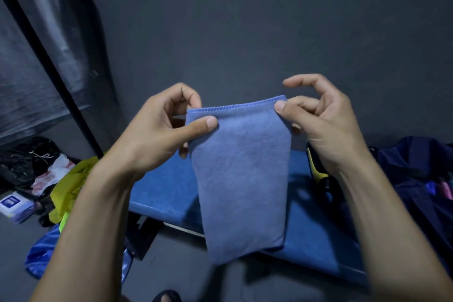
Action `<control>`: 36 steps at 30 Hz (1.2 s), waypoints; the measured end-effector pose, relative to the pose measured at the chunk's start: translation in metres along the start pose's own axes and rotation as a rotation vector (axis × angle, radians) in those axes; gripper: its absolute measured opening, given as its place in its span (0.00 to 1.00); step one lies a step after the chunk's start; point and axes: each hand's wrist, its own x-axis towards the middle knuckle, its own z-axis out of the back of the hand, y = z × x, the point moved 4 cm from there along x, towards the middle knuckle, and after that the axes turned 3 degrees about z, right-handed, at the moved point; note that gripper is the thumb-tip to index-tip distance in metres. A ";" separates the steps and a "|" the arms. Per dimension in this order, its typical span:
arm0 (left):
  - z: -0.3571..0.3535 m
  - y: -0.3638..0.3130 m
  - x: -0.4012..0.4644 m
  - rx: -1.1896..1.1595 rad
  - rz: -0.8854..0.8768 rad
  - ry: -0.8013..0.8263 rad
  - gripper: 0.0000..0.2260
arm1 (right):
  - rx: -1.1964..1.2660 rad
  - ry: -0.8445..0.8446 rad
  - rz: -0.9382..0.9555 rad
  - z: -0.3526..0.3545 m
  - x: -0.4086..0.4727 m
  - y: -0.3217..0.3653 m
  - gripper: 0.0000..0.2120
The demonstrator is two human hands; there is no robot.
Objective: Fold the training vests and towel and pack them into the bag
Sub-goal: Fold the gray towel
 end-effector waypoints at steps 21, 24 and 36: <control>-0.041 0.169 0.006 0.685 0.273 0.515 0.11 | -0.840 0.636 -0.101 -0.026 -0.035 -0.184 0.20; -0.055 0.177 -0.025 0.703 0.255 0.710 0.28 | -1.002 0.897 -0.124 -0.023 -0.081 -0.194 0.40; -0.062 0.191 -0.072 1.037 -0.193 0.403 0.13 | -0.987 0.774 -0.023 -0.013 -0.119 -0.197 0.42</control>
